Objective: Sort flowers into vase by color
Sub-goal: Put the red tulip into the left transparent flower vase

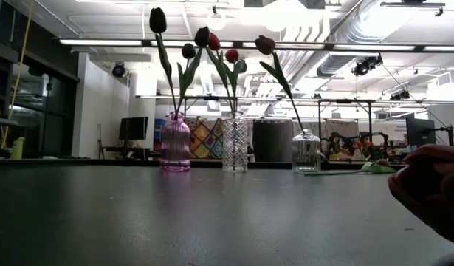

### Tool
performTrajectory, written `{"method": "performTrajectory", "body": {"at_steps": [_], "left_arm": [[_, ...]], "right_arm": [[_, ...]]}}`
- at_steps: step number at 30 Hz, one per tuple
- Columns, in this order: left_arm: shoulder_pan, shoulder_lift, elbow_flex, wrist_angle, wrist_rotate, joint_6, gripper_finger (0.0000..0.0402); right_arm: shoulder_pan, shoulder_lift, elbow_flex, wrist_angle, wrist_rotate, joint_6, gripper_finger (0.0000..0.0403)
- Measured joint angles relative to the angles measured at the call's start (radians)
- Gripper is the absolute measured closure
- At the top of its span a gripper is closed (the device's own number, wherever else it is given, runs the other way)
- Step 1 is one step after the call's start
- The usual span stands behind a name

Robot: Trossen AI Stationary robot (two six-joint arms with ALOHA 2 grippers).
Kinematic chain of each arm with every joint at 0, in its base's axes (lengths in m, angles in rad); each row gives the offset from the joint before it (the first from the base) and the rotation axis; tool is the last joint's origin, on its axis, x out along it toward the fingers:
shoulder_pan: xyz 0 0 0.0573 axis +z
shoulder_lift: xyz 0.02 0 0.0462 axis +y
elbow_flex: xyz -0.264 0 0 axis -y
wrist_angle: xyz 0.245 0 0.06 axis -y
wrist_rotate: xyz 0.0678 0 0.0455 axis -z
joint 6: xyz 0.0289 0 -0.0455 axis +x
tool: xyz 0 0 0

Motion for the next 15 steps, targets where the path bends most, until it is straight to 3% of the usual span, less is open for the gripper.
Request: {"method": "performTrajectory", "body": {"at_steps": [7,11,15], "left_arm": [[0.000,-0.101,0.000,-0.225,0.014,0.207,0.0236],[0.000,-0.131,0.000,-0.360,-0.024,0.291,0.0243],[0.000,-0.130,0.000,-0.380,-0.035,0.308,0.0243]], "right_arm": [[0.024,-0.074,0.001,-0.314,0.238,-0.128,0.0403],[0.059,-0.041,0.050,-0.504,0.340,-0.133,0.0403],[0.101,-0.004,0.085,-0.610,0.536,-0.181,0.0403]]}}
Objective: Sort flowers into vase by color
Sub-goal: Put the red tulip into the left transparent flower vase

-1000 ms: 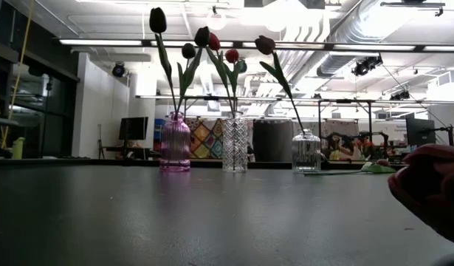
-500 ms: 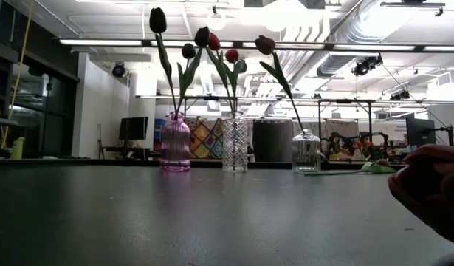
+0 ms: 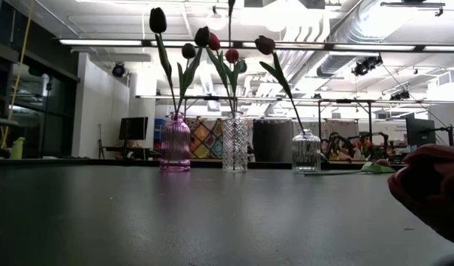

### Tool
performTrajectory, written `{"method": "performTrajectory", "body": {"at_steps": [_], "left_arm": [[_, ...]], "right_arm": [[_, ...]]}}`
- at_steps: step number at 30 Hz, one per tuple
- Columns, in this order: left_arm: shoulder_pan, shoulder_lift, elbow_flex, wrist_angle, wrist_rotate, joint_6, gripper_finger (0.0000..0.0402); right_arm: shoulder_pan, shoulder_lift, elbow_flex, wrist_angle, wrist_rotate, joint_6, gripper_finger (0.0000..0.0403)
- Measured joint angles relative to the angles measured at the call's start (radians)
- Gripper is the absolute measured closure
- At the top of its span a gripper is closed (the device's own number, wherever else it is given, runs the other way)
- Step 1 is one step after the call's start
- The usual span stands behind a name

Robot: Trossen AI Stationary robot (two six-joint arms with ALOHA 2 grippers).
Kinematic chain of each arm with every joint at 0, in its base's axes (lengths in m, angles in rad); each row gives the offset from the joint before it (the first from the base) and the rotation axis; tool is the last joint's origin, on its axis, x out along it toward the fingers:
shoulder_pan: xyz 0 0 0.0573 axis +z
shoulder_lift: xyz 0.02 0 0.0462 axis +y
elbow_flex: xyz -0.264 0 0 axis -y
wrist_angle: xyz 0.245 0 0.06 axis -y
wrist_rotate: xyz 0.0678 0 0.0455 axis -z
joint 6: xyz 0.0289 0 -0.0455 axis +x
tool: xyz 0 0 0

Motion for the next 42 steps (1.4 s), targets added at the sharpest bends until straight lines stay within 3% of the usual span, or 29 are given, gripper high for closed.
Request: {"method": "performTrajectory", "body": {"at_steps": [3,8,18,24,33,37,42], "left_arm": [[0.000,0.001,0.000,0.003,0.000,0.002,0.0243],[0.000,0.003,0.000,0.000,-0.001,0.002,0.0243],[0.000,0.002,0.000,0.002,-0.001,0.001,0.0243],[0.000,0.002,0.000,0.001,-0.001,0.000,0.0243],[0.000,0.002,0.000,0.001,-0.001,-0.001,0.0243],[0.000,0.002,0.000,0.002,0.002,-0.032,0.0243],[0.000,0.002,0.000,0.002,0.004,-0.043,0.0243]], "right_arm": [[0.014,0.012,0.003,0.027,0.118,-0.048,0.0403],[-0.008,0.028,-0.002,0.025,0.161,-0.035,0.0403],[-0.047,0.052,-0.002,0.036,0.100,0.047,0.0403],[-0.050,0.054,-0.002,0.002,0.116,0.060,0.0403],[-0.074,0.054,-0.002,-0.064,0.116,0.256,0.0401],[-0.090,0.054,-0.002,-0.074,0.105,0.272,0.0363],[-0.097,0.054,-0.002,-0.080,0.084,0.300,0.0250]]}}
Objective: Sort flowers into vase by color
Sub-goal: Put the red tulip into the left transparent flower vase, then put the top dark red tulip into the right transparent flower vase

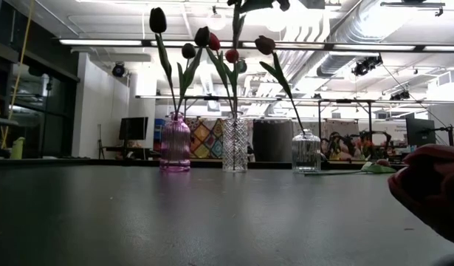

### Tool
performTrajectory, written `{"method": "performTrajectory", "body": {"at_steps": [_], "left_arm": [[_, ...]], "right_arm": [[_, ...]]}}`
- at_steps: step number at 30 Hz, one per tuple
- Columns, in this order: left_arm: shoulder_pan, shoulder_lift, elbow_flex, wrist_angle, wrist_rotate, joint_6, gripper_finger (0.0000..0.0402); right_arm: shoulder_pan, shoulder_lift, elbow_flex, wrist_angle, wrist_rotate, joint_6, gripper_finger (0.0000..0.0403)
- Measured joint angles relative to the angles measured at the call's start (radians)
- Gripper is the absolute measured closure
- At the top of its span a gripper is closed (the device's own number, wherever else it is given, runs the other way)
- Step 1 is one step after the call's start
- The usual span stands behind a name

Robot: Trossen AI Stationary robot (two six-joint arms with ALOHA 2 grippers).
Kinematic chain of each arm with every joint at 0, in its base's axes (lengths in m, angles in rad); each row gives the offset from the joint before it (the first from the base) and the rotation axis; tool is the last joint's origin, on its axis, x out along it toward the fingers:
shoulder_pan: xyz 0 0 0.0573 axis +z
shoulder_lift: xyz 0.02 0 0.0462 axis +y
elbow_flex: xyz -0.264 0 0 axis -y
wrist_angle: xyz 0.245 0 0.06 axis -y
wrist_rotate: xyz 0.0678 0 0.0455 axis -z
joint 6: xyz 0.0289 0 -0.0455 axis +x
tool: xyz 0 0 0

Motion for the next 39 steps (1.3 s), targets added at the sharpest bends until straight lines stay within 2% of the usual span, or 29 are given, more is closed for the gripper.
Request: {"method": "performTrajectory", "body": {"at_steps": [6,10,14,17,21,24,27,29,32,36,39], "left_arm": [[0.000,0.000,0.000,0.000,0.000,0.000,0.0243],[0.000,0.000,0.000,0.000,0.000,0.005,0.0243],[0.000,0.000,0.000,0.000,0.000,0.018,0.0243],[0.000,0.000,0.000,0.000,0.000,0.018,0.0243],[0.000,0.000,0.000,-0.001,0.020,0.019,0.0243],[0.000,0.000,0.000,-0.014,0.023,0.032,0.0243],[0.000,0.000,0.000,-0.037,0.023,0.062,0.0243],[0.000,0.000,0.000,-0.040,0.023,0.070,0.0243],[0.000,0.000,0.000,-0.038,0.023,0.072,0.0243],[0.000,0.000,0.000,-0.038,0.023,0.072,0.0243],[0.000,0.000,0.000,-0.037,0.023,0.072,0.0243]], "right_arm": [[0.001,-0.003,0.074,-0.140,-0.025,0.028,0.0112],[-0.004,-0.004,0.136,-0.238,-0.033,0.027,0.0061],[-0.010,-0.004,0.217,-0.352,-0.033,-0.019,0.0045],[-0.021,-0.005,0.306,-0.512,-0.015,-0.020,0.0044],[-0.054,-0.018,0.375,-0.796,0.076,0.081,0.0051],[-0.086,-0.056,0.355,-0.957,0.113,0.182,0.0061],[-0.117,-0.130,0.274,-1.052,0.161,0.272,0.0074],[-0.149,-0.204,0.174,-1.070,0.189,0.368,0.0082],[-0.213,-0.334,-0.021,-1.046,0.153,0.536,0.0092],[-0.279,-0.481,-0.339,-0.921,0.088,0.741,0.0096],[-0.326,-0.539,-0.575,-0.750,0.049,0.890,0.0096]]}}
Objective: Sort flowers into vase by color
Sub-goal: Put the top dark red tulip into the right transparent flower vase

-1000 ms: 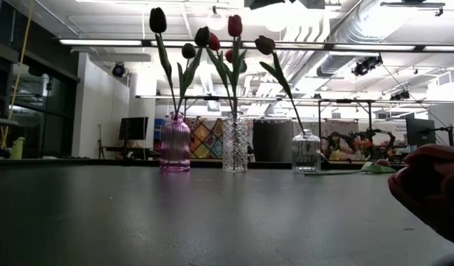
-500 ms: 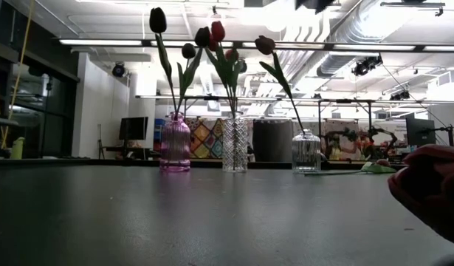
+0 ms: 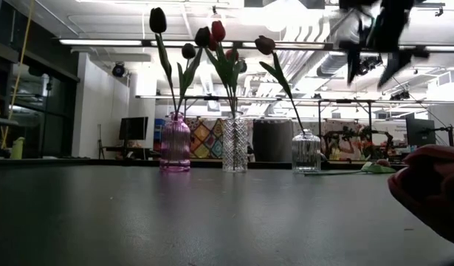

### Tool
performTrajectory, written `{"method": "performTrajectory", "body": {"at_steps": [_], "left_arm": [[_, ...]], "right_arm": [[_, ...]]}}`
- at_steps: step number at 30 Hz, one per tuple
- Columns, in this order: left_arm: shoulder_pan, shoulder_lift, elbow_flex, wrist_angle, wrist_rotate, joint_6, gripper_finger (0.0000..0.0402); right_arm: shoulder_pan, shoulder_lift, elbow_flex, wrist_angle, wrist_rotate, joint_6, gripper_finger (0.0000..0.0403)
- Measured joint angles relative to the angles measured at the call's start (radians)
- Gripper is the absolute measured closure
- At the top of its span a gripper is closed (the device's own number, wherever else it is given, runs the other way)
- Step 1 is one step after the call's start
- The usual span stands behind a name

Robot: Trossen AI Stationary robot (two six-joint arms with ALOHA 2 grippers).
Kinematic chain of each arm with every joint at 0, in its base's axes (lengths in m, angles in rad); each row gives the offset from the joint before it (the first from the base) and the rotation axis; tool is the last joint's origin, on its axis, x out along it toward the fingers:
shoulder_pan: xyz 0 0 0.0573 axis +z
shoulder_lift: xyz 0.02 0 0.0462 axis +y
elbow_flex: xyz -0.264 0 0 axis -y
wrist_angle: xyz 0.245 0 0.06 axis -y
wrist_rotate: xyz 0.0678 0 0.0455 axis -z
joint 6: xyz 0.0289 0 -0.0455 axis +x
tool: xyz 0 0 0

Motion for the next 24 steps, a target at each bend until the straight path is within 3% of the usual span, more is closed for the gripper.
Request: {"method": "performTrajectory", "body": {"at_steps": [5,10,24], "left_arm": [[0.000,0.000,0.000,0.000,0.000,-0.007,0.0243],[0.000,0.000,0.000,-0.001,0.000,-0.028,0.0243],[-0.001,0.000,0.000,-0.052,0.031,-0.029,0.0243]], "right_arm": [[-0.122,0.022,-0.295,0.304,-0.065,0.133,0.0096],[-0.244,0.100,-0.449,0.393,-0.175,0.260,0.0096],[-0.283,0.306,-0.491,0.583,-0.214,0.386,0.0096]]}}
